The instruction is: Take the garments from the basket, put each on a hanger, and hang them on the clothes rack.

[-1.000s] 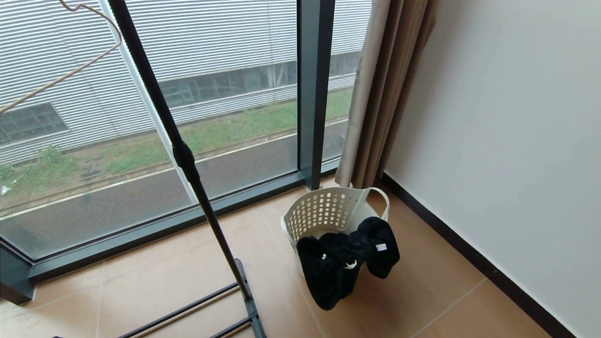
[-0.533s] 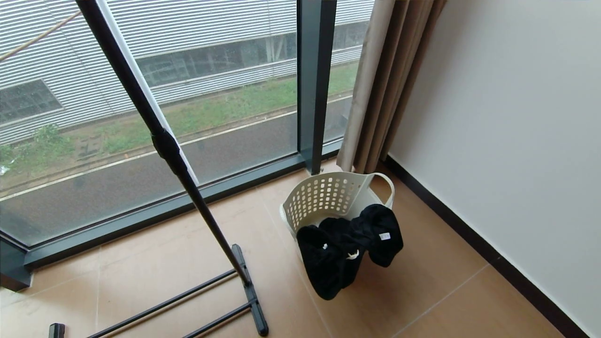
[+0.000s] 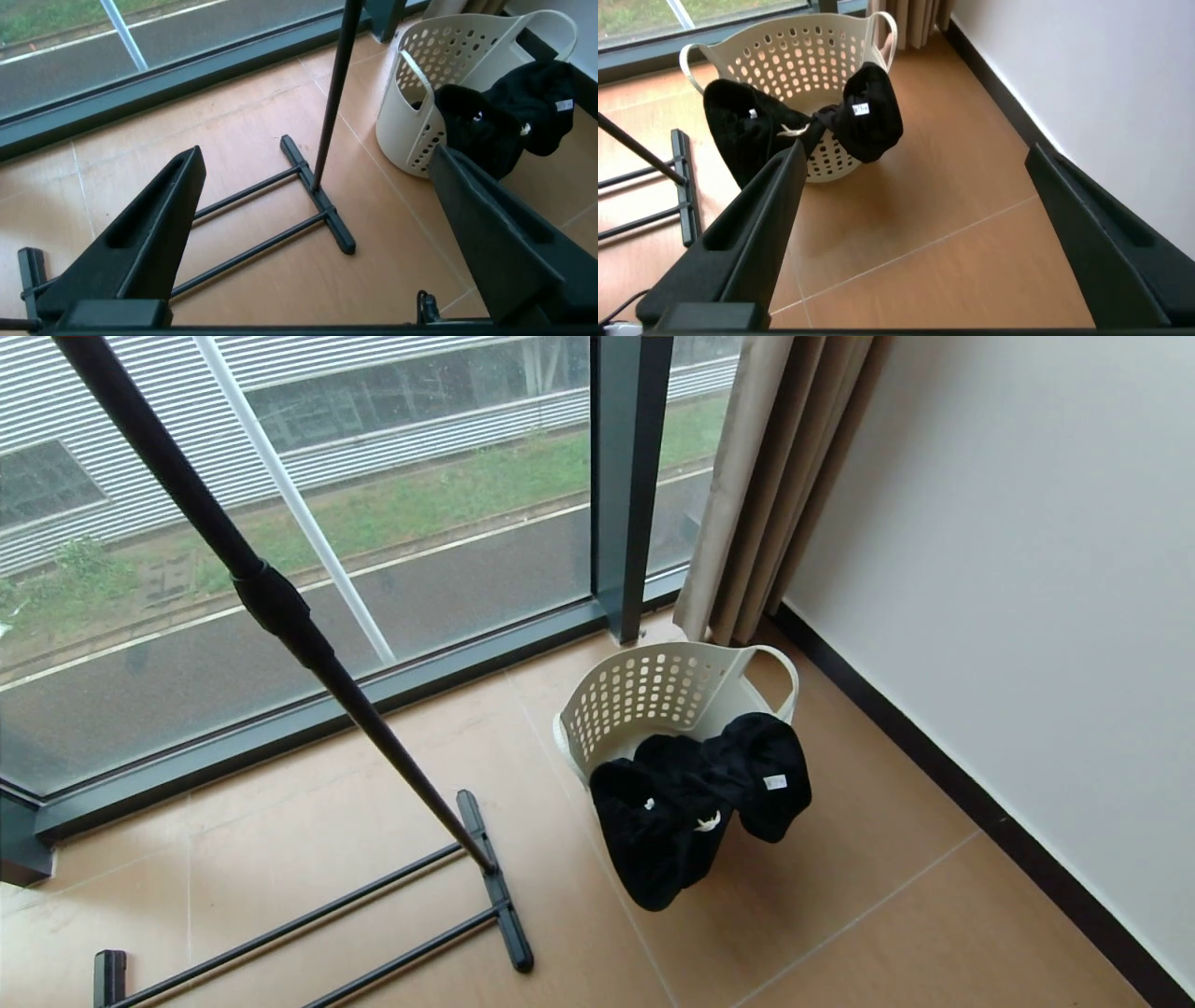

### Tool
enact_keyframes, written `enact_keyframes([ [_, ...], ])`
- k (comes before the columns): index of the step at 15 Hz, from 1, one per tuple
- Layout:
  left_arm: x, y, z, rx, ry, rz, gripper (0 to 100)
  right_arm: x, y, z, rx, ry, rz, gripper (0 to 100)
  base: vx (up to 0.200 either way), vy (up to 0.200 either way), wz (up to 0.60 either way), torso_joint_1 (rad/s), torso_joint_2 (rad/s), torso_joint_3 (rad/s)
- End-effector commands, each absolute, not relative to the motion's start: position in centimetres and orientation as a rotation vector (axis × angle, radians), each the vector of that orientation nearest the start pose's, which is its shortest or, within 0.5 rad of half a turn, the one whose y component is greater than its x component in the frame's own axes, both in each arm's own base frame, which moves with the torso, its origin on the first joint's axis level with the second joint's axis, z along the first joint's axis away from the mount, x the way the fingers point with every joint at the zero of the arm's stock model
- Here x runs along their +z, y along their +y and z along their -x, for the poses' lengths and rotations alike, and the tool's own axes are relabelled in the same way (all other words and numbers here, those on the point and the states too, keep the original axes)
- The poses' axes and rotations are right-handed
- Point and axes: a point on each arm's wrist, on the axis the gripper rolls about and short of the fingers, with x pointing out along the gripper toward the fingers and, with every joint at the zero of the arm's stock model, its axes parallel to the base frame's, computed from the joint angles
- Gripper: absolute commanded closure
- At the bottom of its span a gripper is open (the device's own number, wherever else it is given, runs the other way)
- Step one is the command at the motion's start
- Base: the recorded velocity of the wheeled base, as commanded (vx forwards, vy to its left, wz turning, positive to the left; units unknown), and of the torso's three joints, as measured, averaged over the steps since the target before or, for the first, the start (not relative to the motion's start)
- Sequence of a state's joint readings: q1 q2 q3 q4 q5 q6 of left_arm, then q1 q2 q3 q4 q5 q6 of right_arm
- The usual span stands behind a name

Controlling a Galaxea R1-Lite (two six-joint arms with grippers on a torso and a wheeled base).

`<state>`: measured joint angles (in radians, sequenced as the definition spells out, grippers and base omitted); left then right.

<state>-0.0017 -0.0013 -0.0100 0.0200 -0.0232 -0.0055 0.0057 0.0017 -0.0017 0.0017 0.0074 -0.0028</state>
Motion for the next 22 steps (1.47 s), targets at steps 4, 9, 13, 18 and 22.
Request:
enact_keyframes([
  [4,7.6,0.0,2.4,-0.025,0.011,0.006,0,7.6,0.0,2.3,0.012,0.002,0.003,0,0.0,0.0,0.0,0.004,0.0,-0.195],
  [9,7.6,0.0,2.4,-0.023,0.011,0.009,0,7.6,0.0,2.3,0.012,0.0,0.002,0,0.0,0.0,0.0,0.007,0.0,-0.181],
  [13,7.6,0.0,2.4,-0.023,0.011,0.006,0,7.6,0.0,2.3,0.011,0.012,0.02,0,0.0,0.0,0.0,-0.002,0.0,-0.019],
  [18,7.6,0.0,2.4,-0.023,0.011,0.006,0,7.6,0.0,2.3,0.009,0.007,0.068,0,0.0,0.0,0.0,0.0,0.0,0.0],
  [22,7.6,0.0,2.4,-0.023,0.011,0.006,0,11.5,0.0,0.2,0.046,0.171,0.208,0,0.0,0.0,0.0,0.0,0.0,0.0],
])
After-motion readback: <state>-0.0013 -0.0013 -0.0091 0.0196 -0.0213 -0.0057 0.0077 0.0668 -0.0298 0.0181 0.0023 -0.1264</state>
